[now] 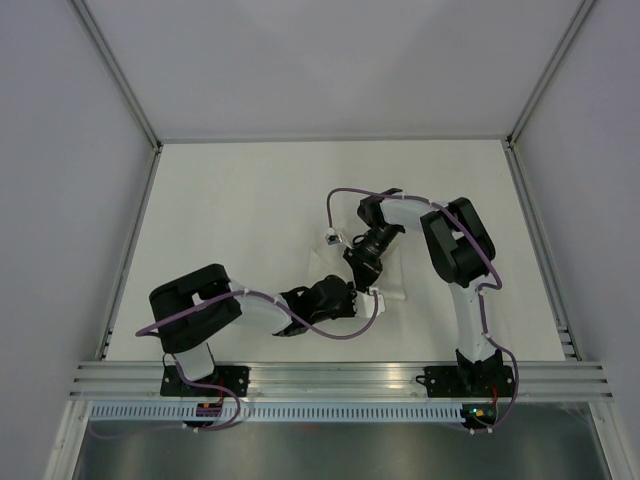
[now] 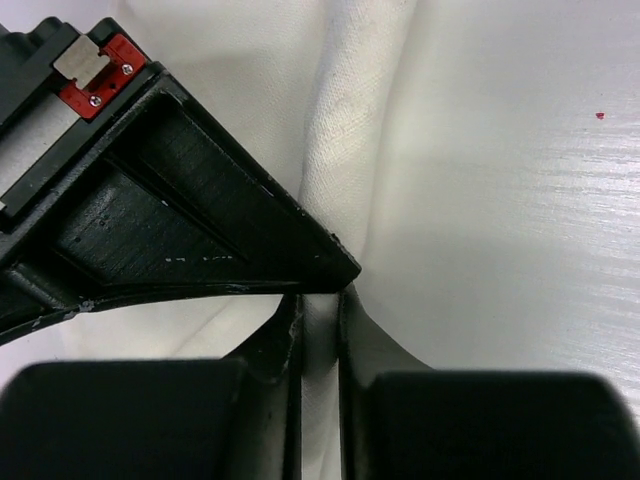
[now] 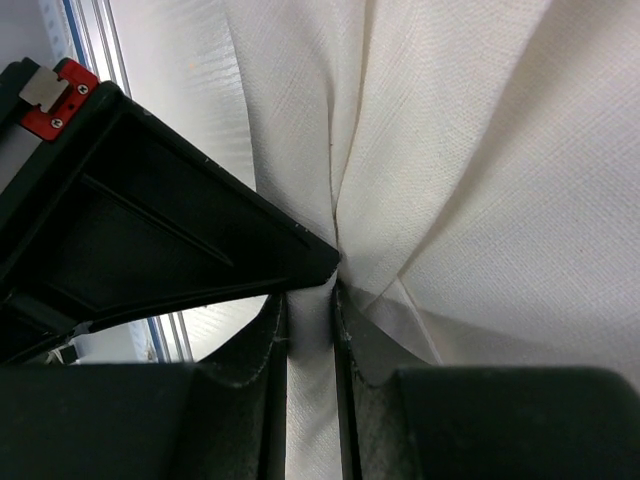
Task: Fold the napkin, place the utensils inside, and roll it up
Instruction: Roll the napkin at the center of the board.
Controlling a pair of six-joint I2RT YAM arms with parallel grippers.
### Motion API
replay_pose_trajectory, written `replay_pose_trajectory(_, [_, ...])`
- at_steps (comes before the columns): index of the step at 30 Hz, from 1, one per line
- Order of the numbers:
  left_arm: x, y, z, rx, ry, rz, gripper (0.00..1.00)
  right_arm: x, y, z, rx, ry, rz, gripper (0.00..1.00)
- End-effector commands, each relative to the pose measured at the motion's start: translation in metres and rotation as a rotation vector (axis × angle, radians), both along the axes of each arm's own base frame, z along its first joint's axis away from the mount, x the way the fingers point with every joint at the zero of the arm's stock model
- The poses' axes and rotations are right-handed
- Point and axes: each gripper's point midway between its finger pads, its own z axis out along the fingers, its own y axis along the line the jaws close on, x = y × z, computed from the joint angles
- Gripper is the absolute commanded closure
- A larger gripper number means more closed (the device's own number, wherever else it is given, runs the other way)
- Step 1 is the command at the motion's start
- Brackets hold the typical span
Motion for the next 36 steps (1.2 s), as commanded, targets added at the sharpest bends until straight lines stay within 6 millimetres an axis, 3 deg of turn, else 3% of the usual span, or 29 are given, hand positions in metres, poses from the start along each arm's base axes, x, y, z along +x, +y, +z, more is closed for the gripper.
replay_pose_trajectory(1, [-0.017, 0.018, -0.039, 0.121, 0.135, -0.038, 0.95, 0.020, -0.026, -0.052, -0.126, -0.149, 0.086, 0.86])
replay_pose_trajectory(3, [-0.020, 0.013, -0.035, 0.098, 0.187, -0.061, 0.98, 0.024, -0.025, -0.047, -0.105, -0.178, 0.068, 0.75])
replay_pose_trajectory(4, [-0.023, 0.013, -0.036, 0.096, 0.219, -0.061, 0.98, 0.026, -0.024, -0.039, -0.091, -0.200, 0.059, 0.63])
replay_pose_trajectory(6, [-0.023, 0.011, -0.032, 0.068, 0.287, -0.067, 0.98, 0.031, -0.023, -0.030, -0.072, -0.228, 0.037, 0.54])
replay_pose_trajectory(13, [-0.022, 0.009, -0.028, 0.061, 0.491, -0.061, 0.98, 0.054, -0.022, 0.017, 0.020, -0.338, -0.087, 0.47])
replay_pose_trajectory(19, [-0.022, 0.004, -0.021, 0.015, 0.626, -0.074, 0.98, 0.084, -0.041, 0.040, 0.073, -0.401, -0.281, 0.44])
replay_pose_trajectory(20, [-0.025, 0.006, -0.022, 0.028, 0.653, -0.076, 0.98, 0.097, -0.047, 0.043, 0.085, -0.436, -0.326, 0.45])
replay_pose_trajectory(22, [-0.022, 0.004, -0.023, 0.052, 0.701, -0.067, 0.98, 0.100, -0.056, 0.049, 0.087, -0.474, -0.391, 0.44])
replay_pose_trajectory(23, [-0.025, 0.004, -0.023, 0.059, 0.737, -0.073, 0.98, 0.115, -0.062, 0.054, 0.101, -0.544, -0.423, 0.44])
replay_pose_trajectory(26, [-0.025, 0.007, -0.025, 0.073, 0.858, -0.052, 0.98, 0.112, -0.079, 0.063, 0.085, -0.688, -0.478, 0.44])
replay_pose_trajectory(29, [-0.023, 0.006, -0.024, 0.055, 0.917, -0.046, 0.98, 0.112, -0.084, 0.072, 0.105, -0.795, -0.487, 0.42])
replay_pose_trajectory(36, [-0.018, 0.007, -0.026, 0.051, 1.062, -0.022, 0.98, 0.076, -0.085, 0.087, 0.196, -0.894, -0.398, 0.40])
